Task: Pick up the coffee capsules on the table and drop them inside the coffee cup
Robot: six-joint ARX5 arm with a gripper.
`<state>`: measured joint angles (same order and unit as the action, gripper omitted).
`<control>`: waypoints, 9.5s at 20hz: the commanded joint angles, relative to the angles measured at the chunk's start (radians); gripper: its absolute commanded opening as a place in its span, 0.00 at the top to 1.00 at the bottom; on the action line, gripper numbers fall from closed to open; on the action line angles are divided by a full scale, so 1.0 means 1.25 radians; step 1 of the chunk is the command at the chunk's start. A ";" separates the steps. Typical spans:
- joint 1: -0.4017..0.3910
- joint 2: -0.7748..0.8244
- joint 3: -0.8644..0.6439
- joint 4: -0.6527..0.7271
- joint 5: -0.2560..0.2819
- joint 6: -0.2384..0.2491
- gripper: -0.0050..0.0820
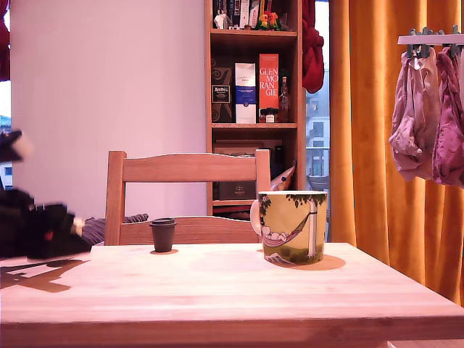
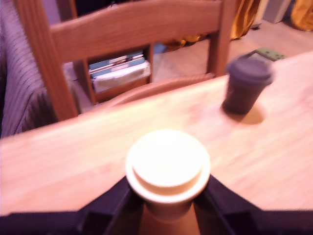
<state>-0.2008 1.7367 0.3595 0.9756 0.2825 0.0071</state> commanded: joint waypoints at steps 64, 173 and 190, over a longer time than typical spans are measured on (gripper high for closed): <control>-0.351 -0.207 0.270 -0.301 0.145 -0.026 0.76; -0.174 -0.352 0.134 -0.703 0.007 0.037 0.97; -0.132 -0.353 0.118 -0.670 -0.113 0.036 0.97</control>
<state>-0.3676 1.3045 0.5121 0.1265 0.1390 0.0551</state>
